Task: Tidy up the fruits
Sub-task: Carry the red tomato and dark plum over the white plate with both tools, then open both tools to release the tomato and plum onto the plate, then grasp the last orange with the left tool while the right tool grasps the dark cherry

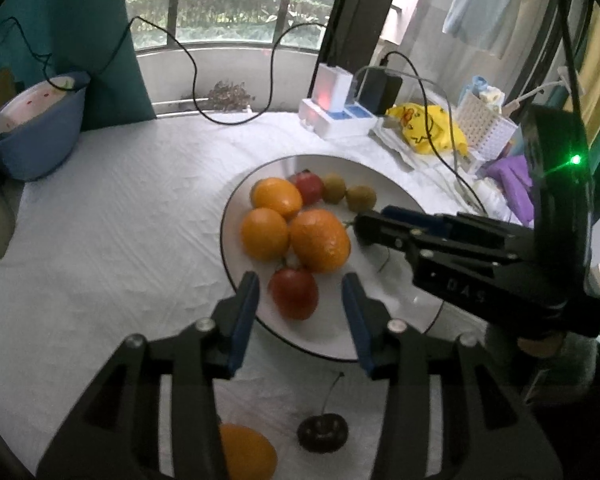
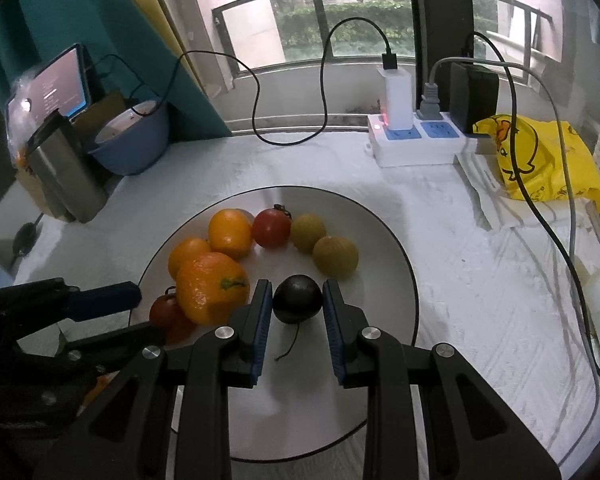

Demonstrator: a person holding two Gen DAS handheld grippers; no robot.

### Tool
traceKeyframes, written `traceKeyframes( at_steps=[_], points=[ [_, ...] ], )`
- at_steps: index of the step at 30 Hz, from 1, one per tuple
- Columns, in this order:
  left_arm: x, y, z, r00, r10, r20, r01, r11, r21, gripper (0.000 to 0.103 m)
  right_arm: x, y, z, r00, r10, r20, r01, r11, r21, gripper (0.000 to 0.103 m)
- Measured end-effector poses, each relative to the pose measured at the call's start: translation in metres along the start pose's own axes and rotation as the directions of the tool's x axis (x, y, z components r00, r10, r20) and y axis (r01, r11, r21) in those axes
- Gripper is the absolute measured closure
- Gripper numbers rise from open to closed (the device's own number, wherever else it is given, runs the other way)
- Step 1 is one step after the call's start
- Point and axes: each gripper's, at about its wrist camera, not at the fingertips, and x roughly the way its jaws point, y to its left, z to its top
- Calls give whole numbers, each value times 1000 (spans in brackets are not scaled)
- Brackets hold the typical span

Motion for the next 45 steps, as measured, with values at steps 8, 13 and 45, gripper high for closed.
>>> traceKeyframes(
  at_steps=[8, 13, 45],
  points=[
    [-27, 2, -4, 999, 16, 49, -17, 1000, 4, 58, -19, 10, -4, 1000, -10, 21, 10, 1000, -14, 70],
    [-43, 5, -11, 997, 33, 71, -33, 999, -2, 58, -36, 23, -9, 999, -7, 34, 8, 1000, -28, 70],
    [-89, 37, -96, 997, 55, 56, -51, 997, -59, 58, -63, 99, -68, 999, 31, -9, -32, 996, -80, 70]
  ],
)
